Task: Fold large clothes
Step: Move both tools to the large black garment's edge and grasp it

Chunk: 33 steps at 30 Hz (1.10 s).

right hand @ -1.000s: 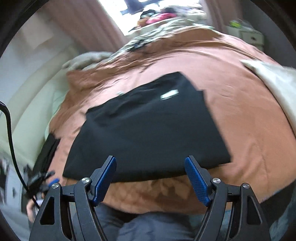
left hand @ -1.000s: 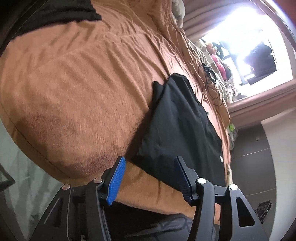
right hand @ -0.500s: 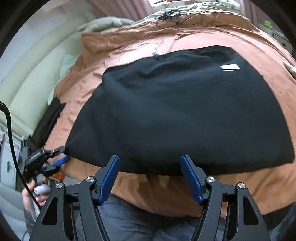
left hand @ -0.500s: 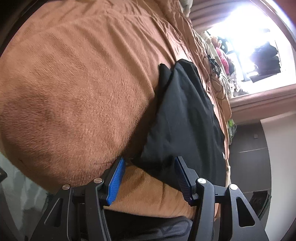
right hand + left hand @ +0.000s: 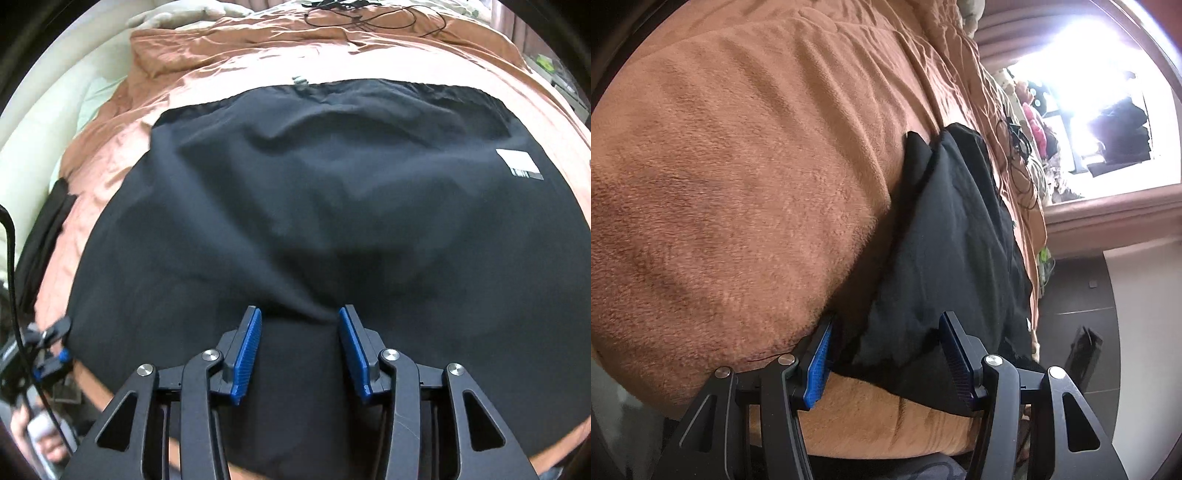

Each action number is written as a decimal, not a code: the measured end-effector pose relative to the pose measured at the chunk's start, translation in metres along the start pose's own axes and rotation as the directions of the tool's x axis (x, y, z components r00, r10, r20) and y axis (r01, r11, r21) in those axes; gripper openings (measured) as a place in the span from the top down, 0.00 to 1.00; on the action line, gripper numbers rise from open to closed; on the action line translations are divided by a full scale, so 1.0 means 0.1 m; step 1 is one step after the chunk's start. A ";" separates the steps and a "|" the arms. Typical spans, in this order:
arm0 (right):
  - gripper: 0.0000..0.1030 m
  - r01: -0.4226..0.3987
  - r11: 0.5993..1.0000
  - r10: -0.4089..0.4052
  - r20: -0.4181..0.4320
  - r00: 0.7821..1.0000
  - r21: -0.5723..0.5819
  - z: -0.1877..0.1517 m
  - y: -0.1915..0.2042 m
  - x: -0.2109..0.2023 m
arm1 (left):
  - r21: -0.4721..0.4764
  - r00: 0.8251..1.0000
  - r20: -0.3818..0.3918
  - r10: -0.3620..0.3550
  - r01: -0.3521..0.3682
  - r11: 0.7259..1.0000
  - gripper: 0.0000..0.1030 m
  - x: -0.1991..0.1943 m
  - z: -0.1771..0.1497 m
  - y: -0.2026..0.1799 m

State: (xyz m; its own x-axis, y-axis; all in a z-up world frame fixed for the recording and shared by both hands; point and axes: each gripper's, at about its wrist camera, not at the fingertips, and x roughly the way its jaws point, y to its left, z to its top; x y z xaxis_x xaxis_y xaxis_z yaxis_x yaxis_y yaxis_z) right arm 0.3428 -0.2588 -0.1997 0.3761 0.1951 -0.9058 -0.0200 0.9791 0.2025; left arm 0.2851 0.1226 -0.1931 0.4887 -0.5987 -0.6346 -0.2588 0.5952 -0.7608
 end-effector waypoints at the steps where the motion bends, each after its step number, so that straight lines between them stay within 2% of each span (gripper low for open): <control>1: 0.57 0.002 1.000 -0.002 0.001 1.000 0.004 0.05 -0.01 0.03 | -0.003 1.000 -0.006 -0.006 0.006 1.000 0.45 0.01 -0.01 0.00; 11: 0.59 0.016 0.998 -0.016 0.010 1.000 0.066 0.73 -0.14 0.29 | -0.042 0.999 -0.030 -0.026 0.025 0.999 0.45 0.07 0.03 -0.02; 16: 0.63 0.020 0.996 -0.022 0.014 1.000 0.092 1.04 -0.19 0.43 | -0.063 0.999 -0.040 -0.032 0.029 0.998 0.53 0.05 0.00 0.00; 21: 0.63 0.009 0.994 -0.012 0.023 1.000 0.108 1.28 -0.20 0.52 | -0.075 0.998 -0.053 -0.043 0.039 0.996 0.55 0.05 -0.03 0.01; 24: 0.63 -0.037 0.992 0.032 0.041 0.999 0.118 1.24 -0.23 0.40 | -0.078 0.998 -0.047 -0.049 0.046 0.996 0.58 0.06 -0.05 0.02; 28: 0.63 -0.085 0.991 0.080 0.057 0.995 0.099 1.00 -0.21 0.18 | -0.079 0.997 -0.038 -0.067 0.064 0.995 0.75 0.05 -0.07 -0.01; 33: 0.63 -0.141 0.986 0.135 0.067 0.988 0.092 0.61 -0.23 -0.08 | -0.038 0.996 -0.014 -0.091 0.090 0.995 0.82 -0.07 -0.11 -0.15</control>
State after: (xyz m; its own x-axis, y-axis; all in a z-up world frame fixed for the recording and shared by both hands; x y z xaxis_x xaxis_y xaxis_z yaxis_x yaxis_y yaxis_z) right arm 0.3972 -0.2864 -0.1741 0.4315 0.3215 -0.8429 0.0120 0.9322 0.3617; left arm 0.2766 0.1123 -0.1782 0.4986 -0.6574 -0.5650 -0.2456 0.5179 -0.8194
